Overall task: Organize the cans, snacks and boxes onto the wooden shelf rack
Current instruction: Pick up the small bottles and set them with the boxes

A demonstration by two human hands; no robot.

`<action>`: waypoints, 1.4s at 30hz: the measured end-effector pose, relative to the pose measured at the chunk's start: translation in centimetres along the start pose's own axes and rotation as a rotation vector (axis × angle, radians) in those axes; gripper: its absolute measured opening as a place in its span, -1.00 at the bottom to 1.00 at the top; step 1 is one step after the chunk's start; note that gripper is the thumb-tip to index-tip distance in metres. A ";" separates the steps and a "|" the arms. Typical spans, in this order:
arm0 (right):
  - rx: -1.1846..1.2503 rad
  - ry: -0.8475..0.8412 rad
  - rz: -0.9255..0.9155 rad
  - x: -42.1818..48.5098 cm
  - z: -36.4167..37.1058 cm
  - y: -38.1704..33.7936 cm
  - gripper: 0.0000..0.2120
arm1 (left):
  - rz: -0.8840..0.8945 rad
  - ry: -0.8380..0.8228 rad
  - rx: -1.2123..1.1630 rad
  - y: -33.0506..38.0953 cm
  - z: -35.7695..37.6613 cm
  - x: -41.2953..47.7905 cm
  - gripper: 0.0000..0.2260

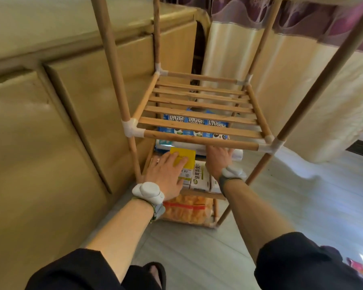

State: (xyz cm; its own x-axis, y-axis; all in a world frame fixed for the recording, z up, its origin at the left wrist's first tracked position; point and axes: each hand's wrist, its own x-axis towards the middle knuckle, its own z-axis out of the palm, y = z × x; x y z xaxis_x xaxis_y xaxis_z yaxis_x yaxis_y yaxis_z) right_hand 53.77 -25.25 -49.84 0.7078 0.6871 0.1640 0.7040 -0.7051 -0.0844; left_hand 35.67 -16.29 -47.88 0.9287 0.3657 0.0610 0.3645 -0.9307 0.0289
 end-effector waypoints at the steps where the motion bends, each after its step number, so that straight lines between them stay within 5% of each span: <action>1: 0.015 -0.009 -0.020 0.1 0.4 -0.1 -0.44 | -0.002 -0.003 0.003 -0.1 0.1 -0.1 -0.41; 6: 0.066 -0.087 -0.058 1.0 1.6 -0.6 -0.37 | -0.018 0.001 0.010 0.3 0.2 -0.2 -0.39; 12: 0.100 -0.160 0.071 0.5 2.9 -0.2 -0.62 | -0.042 -0.006 0.005 0.7 0.1 -0.4 -0.38; 29: 0.018 -0.270 0.282 1.1 2.9 -2.1 -0.54 | -0.065 -0.006 0.041 1.3 0.2 -0.1 -0.36; 42: 0.046 -0.117 0.137 0.6 4.0 -0.9 -0.56 | -0.076 0.037 0.041 1.6 0.7 0.0 -0.37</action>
State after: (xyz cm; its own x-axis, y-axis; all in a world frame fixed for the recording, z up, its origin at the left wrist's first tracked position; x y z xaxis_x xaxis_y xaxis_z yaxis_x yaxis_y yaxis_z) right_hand 53.74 -23.48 -53.63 0.7974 0.6025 0.0330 0.6004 -0.7868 -0.1433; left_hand 36.30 -17.73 -48.50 0.8955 0.4343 0.0973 0.4369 -0.8995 -0.0055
